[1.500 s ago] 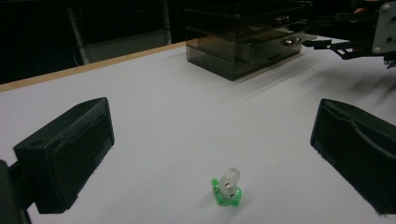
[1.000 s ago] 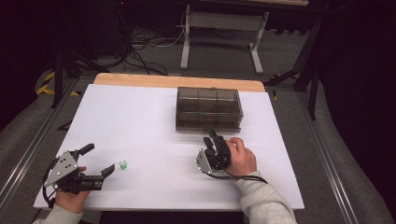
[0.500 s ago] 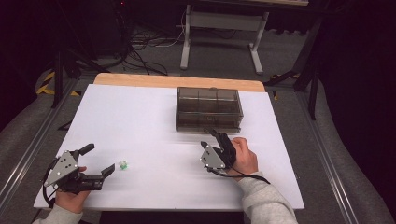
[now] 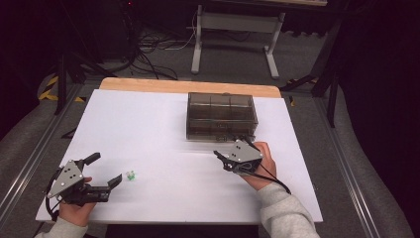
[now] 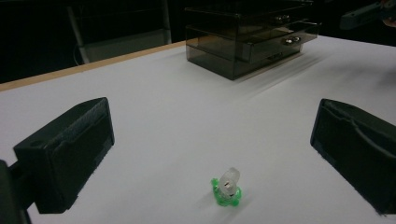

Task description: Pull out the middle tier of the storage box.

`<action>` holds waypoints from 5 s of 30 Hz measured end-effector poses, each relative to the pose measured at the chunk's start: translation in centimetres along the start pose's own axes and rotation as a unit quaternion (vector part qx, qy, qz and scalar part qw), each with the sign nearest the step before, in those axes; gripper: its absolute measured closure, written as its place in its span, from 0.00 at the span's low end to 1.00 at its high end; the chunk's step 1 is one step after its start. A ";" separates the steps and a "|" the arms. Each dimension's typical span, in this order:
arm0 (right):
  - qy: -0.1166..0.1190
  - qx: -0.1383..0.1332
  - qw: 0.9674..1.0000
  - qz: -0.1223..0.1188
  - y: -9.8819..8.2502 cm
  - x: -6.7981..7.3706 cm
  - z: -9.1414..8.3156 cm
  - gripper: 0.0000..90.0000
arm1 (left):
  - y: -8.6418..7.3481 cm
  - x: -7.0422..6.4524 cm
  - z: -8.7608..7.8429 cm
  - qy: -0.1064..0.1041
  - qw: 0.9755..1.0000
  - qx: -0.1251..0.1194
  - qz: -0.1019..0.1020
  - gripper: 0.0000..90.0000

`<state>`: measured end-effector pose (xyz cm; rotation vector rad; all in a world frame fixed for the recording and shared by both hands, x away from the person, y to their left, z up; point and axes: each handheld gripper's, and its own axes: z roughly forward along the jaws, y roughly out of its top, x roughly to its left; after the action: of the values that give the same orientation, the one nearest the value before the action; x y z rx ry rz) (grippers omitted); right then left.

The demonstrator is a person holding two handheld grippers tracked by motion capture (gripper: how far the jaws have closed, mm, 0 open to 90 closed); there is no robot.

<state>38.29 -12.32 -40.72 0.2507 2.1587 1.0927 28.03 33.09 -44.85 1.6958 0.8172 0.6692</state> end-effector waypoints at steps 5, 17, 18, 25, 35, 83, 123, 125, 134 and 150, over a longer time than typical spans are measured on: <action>0.030 0.006 0.999 0.011 0.2 -1.1 -0.2 0.41 | 0.0 0.0 0.0 0.000 1.000 0.000 -0.002 0.01; 0.086 0.020 0.996 0.014 0.9 -3.0 -0.1 0.42 | 0.0 0.0 0.0 0.000 1.000 0.000 0.000 0.01; 0.093 0.027 0.995 0.011 0.9 -3.3 0.0 0.42 | 0.0 0.0 -0.1 0.000 1.000 0.001 0.000 0.01; 0.114 0.059 0.992 0.002 0.9 -4.1 0.6 0.43 | -0.1 -0.1 -0.2 0.002 1.000 0.001 0.000 0.01; 0.123 0.098 0.987 -0.016 0.8 -5.1 1.6 0.44 | -0.2 -0.1 -0.6 0.009 1.000 0.001 0.001 0.01; 0.145 0.213 0.963 -0.079 0.0 -5.6 6.6 0.62 | -0.2 0.0 -0.4 0.006 1.000 -0.001 -0.001 0.01; 0.161 0.238 0.950 -0.122 0.9 -4.1 5.6 0.77 | -0.1 0.0 -0.5 0.002 1.000 0.002 -0.001 0.00; 0.161 0.239 0.950 -0.120 0.9 -3.9 5.5 0.77 | -0.1 0.1 -0.5 0.004 1.000 0.002 0.001 0.00; 0.163 0.237 0.950 -0.122 0.8 -3.3 5.0 0.77 | 0.0 -0.2 -0.5 0.005 1.000 0.012 0.006 0.00; 0.167 0.243 0.947 -0.125 0.4 -2.8 4.9 0.78 | 0.1 -0.9 -1.0 -0.007 1.000 0.019 0.006 0.00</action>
<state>43.52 -10.22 -40.99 0.0054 2.6592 0.4694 26.67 32.93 -44.52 1.7389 0.8164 0.6533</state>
